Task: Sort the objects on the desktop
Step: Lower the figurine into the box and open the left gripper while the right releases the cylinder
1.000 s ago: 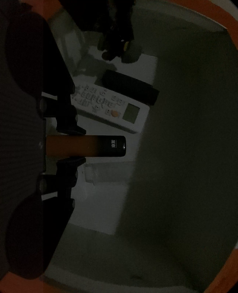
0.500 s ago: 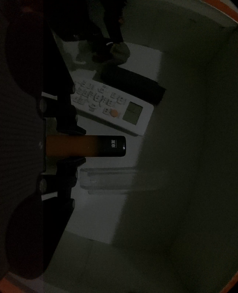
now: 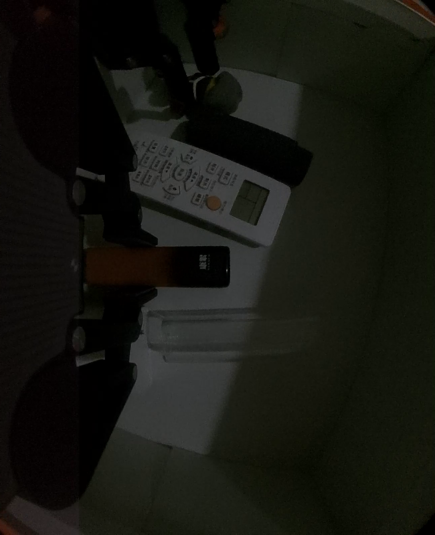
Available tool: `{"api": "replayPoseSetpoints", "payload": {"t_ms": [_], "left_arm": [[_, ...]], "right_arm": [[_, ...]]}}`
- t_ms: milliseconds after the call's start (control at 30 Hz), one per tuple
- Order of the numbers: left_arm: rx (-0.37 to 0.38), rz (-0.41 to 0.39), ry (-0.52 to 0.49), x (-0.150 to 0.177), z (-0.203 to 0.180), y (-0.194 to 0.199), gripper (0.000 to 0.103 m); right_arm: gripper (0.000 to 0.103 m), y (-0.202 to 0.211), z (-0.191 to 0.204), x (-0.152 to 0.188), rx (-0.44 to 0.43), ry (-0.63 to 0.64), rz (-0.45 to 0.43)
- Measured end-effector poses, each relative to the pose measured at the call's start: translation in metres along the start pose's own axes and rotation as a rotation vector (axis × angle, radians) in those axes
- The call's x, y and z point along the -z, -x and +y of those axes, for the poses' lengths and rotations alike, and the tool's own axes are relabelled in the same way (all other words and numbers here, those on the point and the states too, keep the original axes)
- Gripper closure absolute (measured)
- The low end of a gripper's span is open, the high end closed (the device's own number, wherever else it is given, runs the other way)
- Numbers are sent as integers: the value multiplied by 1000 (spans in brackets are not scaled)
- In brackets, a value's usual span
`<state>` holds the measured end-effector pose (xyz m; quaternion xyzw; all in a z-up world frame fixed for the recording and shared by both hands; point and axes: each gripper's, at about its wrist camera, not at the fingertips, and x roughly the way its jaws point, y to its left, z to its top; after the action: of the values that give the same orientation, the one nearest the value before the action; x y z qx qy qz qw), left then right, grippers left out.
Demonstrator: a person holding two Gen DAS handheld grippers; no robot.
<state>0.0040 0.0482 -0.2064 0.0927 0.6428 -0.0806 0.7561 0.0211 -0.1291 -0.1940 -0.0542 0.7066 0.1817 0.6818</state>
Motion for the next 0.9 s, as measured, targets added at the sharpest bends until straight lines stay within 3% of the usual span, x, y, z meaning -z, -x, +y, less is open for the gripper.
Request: {"api": "replayPoseSetpoints", "payload": {"t_ms": [367, 567, 767, 900], "left_arm": [[39, -17, -5, 4, 0, 20, 65], [45, -67, 22, -9, 4, 40, 53], [65, -133, 83, -33, 19, 65, 53], [72, -186, 117, -53, 32, 82, 50]], "right_arm": [[72, 18, -12, 0, -45, -47, 30], [71, 59, -32, 0, -85, -72, -24], [70, 121, -55, -6, -156, -117, -106], [66, 132, -50, -9, -138, -106, -157]]}}
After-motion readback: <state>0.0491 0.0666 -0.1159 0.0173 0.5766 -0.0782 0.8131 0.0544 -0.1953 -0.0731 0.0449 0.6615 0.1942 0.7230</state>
